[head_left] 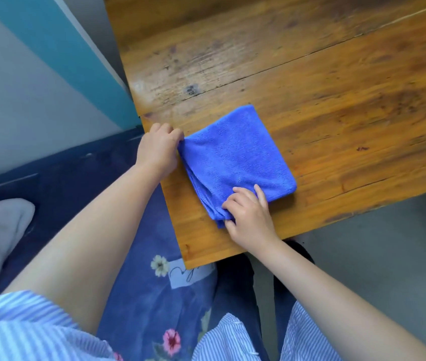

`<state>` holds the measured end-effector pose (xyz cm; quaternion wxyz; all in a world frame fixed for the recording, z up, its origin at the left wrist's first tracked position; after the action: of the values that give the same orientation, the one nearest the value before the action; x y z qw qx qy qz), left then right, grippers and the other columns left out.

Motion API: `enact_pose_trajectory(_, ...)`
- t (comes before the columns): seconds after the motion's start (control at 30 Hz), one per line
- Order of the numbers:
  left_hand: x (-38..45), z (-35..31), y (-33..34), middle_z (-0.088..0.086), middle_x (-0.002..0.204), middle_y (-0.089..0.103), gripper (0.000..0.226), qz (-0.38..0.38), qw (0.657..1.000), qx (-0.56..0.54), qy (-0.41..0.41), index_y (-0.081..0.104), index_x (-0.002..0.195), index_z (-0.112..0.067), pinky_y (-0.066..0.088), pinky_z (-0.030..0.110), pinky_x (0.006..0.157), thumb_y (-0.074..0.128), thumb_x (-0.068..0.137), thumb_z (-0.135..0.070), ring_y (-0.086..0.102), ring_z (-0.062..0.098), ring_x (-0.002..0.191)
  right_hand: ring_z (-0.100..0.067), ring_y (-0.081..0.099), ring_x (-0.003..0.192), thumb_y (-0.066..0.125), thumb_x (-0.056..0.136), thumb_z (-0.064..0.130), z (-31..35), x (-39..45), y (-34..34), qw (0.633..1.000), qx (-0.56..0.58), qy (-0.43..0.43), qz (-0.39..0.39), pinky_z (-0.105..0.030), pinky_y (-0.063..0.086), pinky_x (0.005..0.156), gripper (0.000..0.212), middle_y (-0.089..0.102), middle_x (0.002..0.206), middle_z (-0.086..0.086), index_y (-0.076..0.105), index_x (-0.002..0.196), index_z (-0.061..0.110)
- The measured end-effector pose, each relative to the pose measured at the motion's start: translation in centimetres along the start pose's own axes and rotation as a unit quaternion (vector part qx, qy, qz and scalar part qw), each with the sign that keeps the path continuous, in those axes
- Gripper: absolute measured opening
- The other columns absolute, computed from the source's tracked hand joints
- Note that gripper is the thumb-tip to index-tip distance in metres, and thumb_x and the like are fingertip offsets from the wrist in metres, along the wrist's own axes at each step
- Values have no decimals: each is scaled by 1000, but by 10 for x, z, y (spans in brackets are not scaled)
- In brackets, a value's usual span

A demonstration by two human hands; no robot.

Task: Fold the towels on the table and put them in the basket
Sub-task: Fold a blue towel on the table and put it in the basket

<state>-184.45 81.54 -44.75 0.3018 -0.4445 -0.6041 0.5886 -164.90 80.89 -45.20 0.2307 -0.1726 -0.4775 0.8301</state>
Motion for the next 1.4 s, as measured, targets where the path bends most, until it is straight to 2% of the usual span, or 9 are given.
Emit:
enact_pose_trajectory(0.1,-20,11,16,12,128,51,51,70,980,-119,-143,45,131,-11,41,41,93,43,82,4,43,31,122,-27,70,84,48,57,1,-7,-3,-9,998,52,-25,4,-46,51,85,24,69,74,-6,67,71,7)
enact_pose_trajectory(0.23,-63,3,19,13,128,51,46,-45,916,-302,-260,40,135,-5,35,34,99,42,89,-1,44,28,122,-39,67,86,32,65,2,-39,7,-50,992,84,13,-88,-28,40,87,39,70,82,-21,67,77,-7)
enact_pose_trajectory(0.4,-98,-47,37,14,137,38,59,-60,853,-401,-329,31,140,-3,25,31,109,56,90,-22,35,28,130,-49,39,126,33,81,24,-65,37,-43,997,-70,39,-10,-58,31,102,52,49,132,-27,57,119,-4)
enact_pose_trajectory(0.5,-111,-74,55,14,148,23,73,-15,826,-421,-374,16,146,-4,16,30,113,54,90,-30,21,27,138,-48,37,128,32,83,31,-65,40,-25,987,-150,-15,61,-62,30,99,56,42,139,-24,50,127,3)
enact_pose_trajectory(0.77,-103,-87,70,8,127,62,44,-95,968,-126,-194,40,125,-18,50,35,89,36,82,-28,58,26,118,-47,43,123,36,85,24,-76,35,-12,983,-172,-47,54,-61,41,90,47,50,133,-24,52,124,2)
enact_pose_trajectory(0.93,-104,-87,83,6,127,62,49,-60,968,-88,-229,38,126,-15,51,43,88,33,82,-35,61,26,114,-38,20,138,20,86,37,-97,33,-19,990,-102,-11,99,-56,18,109,63,24,149,-10,35,139,6)
enact_pose_trajectory(1.2,-103,-90,84,9,125,63,48,-65,965,-73,-241,42,126,-13,48,44,92,35,81,-30,62,30,112,-29,0,144,2,74,52,-124,49,-30,972,-112,-39,202,-47,-2,115,81,-3,150,7,15,145,15)
enact_pose_trajectory(1.3,-102,-90,77,12,124,63,50,-64,968,-45,-238,56,122,-10,50,54,82,37,81,-32,61,34,112,-37,14,141,17,79,47,-123,55,-47,973,-97,-95,188,-54,10,112,75,22,152,-16,31,140,5)
enact_pose_trajectory(1.4,-113,-95,60,15,124,62,44,-154,962,2,-226,52,116,-12,41,42,91,40,81,-35,46,30,122,-37,37,126,41,81,23,-114,43,-67,961,-84,-252,80,-58,26,99,40,55,126,-26,50,116,5)
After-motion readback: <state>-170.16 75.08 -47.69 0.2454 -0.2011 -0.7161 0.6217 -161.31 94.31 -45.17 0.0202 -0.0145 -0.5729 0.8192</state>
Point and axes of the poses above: each hand's wrist, its own x-axis towards the middle knuckle, its own y-axis out of the palm, z = x × y, the point moved 6 cm from there along x, towards the middle knuckle
